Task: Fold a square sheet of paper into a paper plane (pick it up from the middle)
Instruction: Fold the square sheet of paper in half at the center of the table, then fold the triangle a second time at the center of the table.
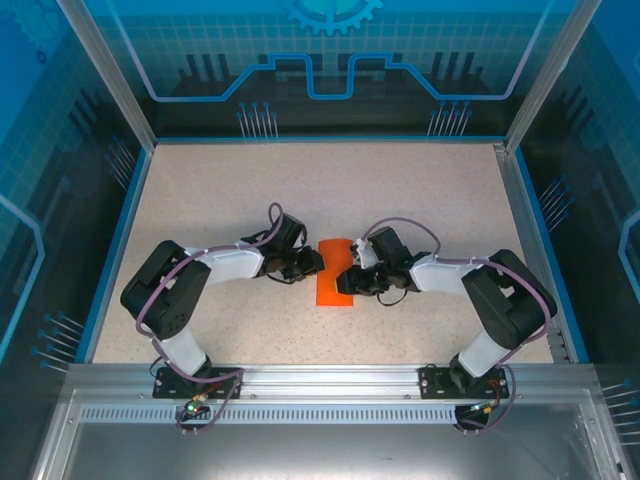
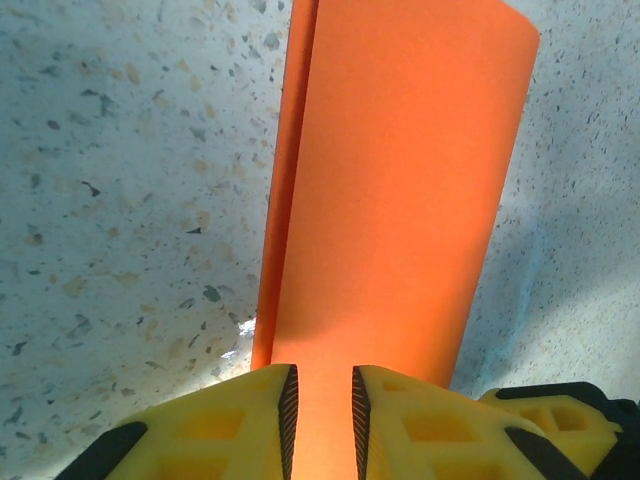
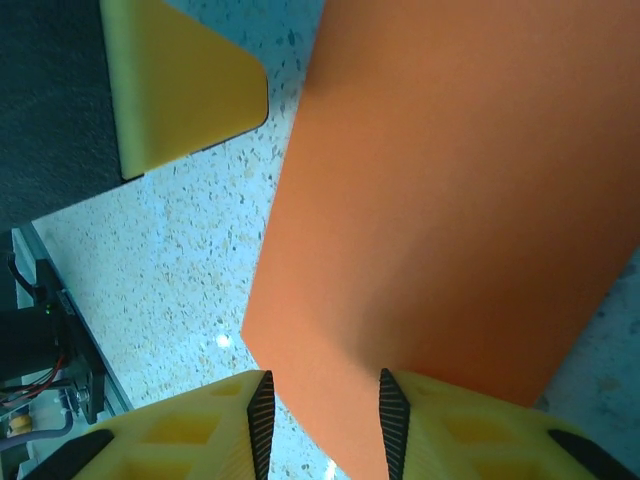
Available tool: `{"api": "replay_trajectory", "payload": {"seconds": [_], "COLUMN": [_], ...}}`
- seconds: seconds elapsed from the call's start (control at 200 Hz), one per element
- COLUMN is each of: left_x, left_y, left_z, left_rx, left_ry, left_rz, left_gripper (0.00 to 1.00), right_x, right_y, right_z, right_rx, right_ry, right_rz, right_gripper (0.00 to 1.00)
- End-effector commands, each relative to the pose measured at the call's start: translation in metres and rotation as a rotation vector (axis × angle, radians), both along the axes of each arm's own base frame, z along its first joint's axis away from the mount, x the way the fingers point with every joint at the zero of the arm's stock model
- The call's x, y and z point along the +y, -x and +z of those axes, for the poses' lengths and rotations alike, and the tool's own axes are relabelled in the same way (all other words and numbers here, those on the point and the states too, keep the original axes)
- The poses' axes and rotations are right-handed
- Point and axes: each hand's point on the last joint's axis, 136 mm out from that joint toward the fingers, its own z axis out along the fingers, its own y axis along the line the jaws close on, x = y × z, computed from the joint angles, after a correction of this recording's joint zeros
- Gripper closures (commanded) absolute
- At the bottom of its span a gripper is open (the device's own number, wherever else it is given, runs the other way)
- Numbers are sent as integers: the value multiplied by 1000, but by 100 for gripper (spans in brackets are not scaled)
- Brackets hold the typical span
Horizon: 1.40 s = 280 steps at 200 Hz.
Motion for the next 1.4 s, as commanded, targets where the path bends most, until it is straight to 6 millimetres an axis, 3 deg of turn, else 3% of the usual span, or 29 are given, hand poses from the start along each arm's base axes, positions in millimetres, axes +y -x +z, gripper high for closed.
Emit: {"api": "replay_trajectory", "payload": {"seconds": [0.0, 0.275, 0.445, 1.005, 1.396], "left_x": [4, 5, 3, 3, 1], "left_y": [3, 8, 14, 18, 15], "left_z": [2, 1, 2, 1, -2], "left_rx": [8, 23, 37, 47, 62], "left_ry": [2, 9, 34, 36, 29], "left_rz": [6, 15, 6, 6, 14], "left_gripper": [75, 70, 68, 67, 67], "right_x": [-2, -5, -5, -31, -18], "right_y": [-5, 5, 2, -1, 0], "right_z": [6, -8, 7, 13, 16], "right_rx": [8, 50, 14, -117, -104], "right_ry": [-13, -11, -36, 80, 42], "right_rz": [-3, 1, -4, -47, 8], "right_gripper": [65, 66, 65, 56, 57]}}
